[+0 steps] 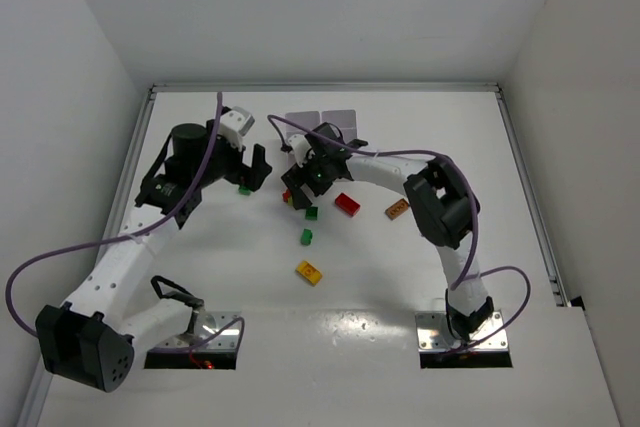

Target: Sort the legos into containers by color

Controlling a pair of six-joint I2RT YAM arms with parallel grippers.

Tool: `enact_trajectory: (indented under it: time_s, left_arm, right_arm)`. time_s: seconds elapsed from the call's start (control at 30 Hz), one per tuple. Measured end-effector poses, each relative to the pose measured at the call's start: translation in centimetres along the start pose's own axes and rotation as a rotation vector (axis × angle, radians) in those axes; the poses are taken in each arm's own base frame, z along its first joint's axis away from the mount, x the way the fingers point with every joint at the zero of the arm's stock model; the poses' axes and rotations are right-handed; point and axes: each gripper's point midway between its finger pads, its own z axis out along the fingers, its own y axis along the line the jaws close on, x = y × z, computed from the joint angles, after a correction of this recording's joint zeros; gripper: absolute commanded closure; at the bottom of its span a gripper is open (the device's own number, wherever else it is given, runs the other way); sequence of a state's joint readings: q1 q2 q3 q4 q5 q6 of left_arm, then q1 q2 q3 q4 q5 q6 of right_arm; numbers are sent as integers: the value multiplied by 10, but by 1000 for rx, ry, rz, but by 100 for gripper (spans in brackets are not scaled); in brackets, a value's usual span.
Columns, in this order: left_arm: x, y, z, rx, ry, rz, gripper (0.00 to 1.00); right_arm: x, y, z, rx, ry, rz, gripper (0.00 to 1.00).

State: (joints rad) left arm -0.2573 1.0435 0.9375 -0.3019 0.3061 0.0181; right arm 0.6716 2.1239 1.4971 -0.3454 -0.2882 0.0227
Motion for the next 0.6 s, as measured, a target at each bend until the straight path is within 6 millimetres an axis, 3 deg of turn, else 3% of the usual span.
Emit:
enact_trajectory:
  time_s: [0.4,0.6]
  left_arm:
    - [12,3,13,6,41,-11,2]
    - [11,4,14,9,39,-13,2]
  right_arm:
    - [-10,13,15,-27,7,-6,5]
    - [-1,18,26,-29,33,-9,9]
